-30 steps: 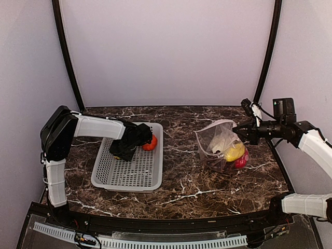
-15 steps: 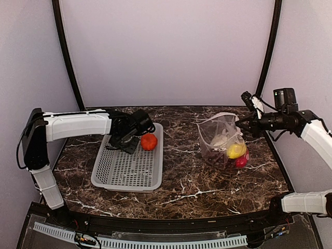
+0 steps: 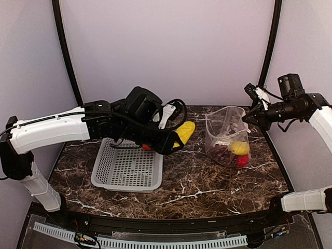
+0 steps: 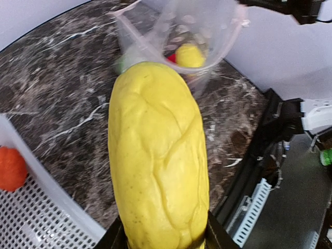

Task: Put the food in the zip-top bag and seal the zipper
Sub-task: Place the fake fruit in the zipper food storage bag.

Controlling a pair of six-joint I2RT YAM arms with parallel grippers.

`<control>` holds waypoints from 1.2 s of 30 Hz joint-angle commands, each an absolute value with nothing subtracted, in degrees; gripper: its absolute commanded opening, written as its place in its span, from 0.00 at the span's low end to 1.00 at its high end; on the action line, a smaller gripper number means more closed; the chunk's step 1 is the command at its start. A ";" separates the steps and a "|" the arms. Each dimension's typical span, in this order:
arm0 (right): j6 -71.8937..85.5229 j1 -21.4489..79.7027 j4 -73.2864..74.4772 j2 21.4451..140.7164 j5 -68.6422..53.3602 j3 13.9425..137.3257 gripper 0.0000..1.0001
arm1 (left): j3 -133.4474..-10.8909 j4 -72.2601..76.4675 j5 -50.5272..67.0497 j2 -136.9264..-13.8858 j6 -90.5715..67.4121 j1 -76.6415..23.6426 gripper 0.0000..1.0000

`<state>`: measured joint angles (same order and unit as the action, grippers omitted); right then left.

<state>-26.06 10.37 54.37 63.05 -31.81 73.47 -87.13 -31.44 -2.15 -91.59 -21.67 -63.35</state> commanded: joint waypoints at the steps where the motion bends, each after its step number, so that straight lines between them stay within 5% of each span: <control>1: -26.99 10.09 57.69 61.57 -30.52 75.61 0.00 | -91.25 -25.75 8.41 -92.02 -21.10 -64.90 0.29; 19: -26.82 11.12 59.41 60.06 -33.90 76.04 0.00 | -112.99 -27.47 22.19 -111.19 -29.12 -65.65 0.28; 36: -26.17 13.16 57.74 58.26 -35.82 72.17 0.00 | -117.47 -20.66 30.30 -120.46 -43.63 -60.70 0.23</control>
<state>-26.30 12.27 60.25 59.94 -33.63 73.52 -115.39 -24.34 26.00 -119.59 -38.35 -63.09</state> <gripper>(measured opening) 0.005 0.417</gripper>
